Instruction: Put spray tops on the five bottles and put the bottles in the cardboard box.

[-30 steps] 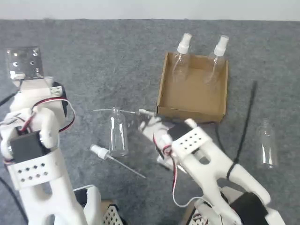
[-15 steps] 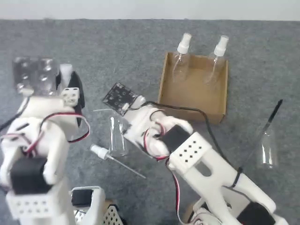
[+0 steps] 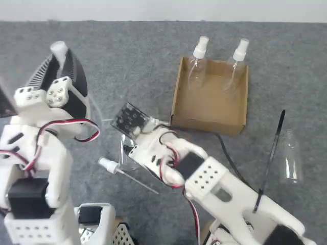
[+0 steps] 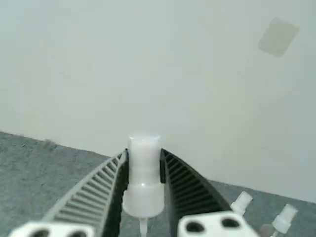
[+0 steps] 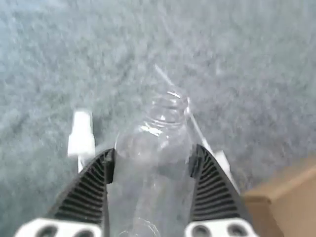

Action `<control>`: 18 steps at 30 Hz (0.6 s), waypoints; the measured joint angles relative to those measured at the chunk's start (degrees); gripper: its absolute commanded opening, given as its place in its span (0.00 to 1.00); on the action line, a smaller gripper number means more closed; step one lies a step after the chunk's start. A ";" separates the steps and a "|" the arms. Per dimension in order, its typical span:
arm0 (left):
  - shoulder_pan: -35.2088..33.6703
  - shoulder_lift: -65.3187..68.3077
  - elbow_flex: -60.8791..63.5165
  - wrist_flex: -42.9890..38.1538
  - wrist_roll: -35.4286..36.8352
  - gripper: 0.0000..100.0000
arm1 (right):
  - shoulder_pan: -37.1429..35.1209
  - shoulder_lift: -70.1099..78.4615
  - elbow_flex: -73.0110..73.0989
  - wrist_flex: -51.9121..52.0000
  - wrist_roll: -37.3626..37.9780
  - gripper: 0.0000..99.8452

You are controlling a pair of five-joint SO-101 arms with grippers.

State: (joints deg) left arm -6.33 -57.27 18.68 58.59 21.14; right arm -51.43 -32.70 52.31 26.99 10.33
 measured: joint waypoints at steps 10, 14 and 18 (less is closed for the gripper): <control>2.20 0.09 7.30 -7.03 1.67 0.01 | -2.46 -12.48 9.76 -10.20 0.00 0.01; 2.20 0.09 7.47 -6.95 1.67 0.01 | -2.46 -13.01 9.76 -10.20 0.00 0.01; 3.52 0.09 7.65 -3.52 1.67 0.01 | -2.46 -13.01 9.76 -10.20 0.00 0.01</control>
State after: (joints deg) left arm -2.81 -57.19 26.33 55.08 22.81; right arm -53.89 -45.71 62.07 16.79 10.33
